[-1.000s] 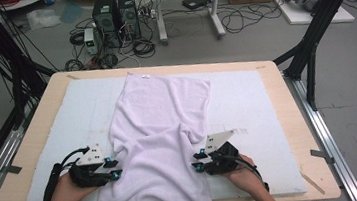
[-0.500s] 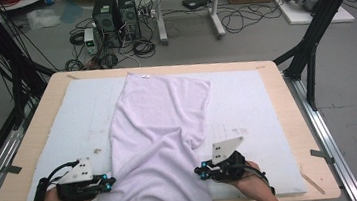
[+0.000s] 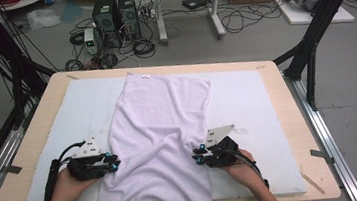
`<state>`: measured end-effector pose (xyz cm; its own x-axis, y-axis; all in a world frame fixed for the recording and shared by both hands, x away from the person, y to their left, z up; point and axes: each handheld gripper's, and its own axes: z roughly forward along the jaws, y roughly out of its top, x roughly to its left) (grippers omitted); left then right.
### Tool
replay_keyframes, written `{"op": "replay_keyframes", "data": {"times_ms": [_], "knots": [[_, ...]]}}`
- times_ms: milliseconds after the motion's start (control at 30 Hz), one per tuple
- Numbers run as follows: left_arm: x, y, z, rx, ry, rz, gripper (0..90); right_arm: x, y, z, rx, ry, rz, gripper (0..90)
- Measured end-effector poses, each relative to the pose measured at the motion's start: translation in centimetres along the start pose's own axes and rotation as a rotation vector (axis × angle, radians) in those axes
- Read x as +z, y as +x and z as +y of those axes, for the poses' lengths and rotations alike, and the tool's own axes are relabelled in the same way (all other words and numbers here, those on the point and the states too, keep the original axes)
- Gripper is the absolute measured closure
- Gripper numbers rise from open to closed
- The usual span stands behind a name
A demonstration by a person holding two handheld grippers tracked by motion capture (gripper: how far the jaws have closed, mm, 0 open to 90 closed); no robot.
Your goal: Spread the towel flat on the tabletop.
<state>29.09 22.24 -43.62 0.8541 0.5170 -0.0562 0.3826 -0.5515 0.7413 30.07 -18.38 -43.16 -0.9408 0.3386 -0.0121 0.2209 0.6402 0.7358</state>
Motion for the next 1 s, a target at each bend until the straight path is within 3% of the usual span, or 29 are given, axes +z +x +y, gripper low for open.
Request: {"op": "replay_keyframes", "data": {"times_ms": [33, 100, 133, 200, 267, 400, 500, 567, 633, 767, 1000], "knots": [[0.6, 0.0, 0.1, -0.015, 0.017, -0.029, 62.1, 0.4, 0.0, 0.1, -0.004, 0.008, 0.0, 69.7], [1.0, -0.3, 0.2, 0.002, 0.01, -0.016, 58.3, 1.2, 0.0, 0.2, 0.003, 0.025, 0.006, 68.1], [1.0, -0.3, 0.2, 0.01, 0.012, -0.001, 60.8, 1.6, 0.1, 0.3, -0.001, 0.035, 0.006, 68.4], [0.8, -0.1, 0.1, 0.016, 0.009, 0.012, 77.3, 1.9, 0.3, 0.5, -0.007, 0.041, 0.013, 77.3], [0.4, 0.0, 0.0, 0.015, 0.017, 0.019, 83.3, 1.7, 0.4, 0.6, -0.021, 0.05, 0.006, 83.3], [-1.6, 0.3, -0.2, 0.012, 0.001, 0.073, 83.7, 0.3, 0.1, 0.2, 0.006, 0.042, -0.014, 84.8], [-3.8, 0.9, -0.7, -0.022, -0.033, 0.105, 81.9, -1.5, 0.1, -0.1, 0.013, 0.031, -0.035, 84.7], [-4.9, 1.2, -1.0, -0.047, -0.039, 0.118, 74.5, -2.7, 0.5, -0.2, -0.008, 0.026, -0.042, 83.7], [-5.2, 1.3, -1.2, -0.055, -0.048, 0.113, 68.6, -3.6, 0.6, -0.4, -0.001, -0.016, -0.022, 80.1], [-4.2, 0.9, -1.0, -0.029, -0.036, 0.083, 63.5, -4.6, -0.1, -0.5, 0.03, -0.055, -0.047, 78.0], [-1.1, 1.1, 0.9, -0.005, -0.027, 0.048, 63.3, -3.9, -1.5, 0.4, 0.051, -0.095, -0.073, 77.2]]}}
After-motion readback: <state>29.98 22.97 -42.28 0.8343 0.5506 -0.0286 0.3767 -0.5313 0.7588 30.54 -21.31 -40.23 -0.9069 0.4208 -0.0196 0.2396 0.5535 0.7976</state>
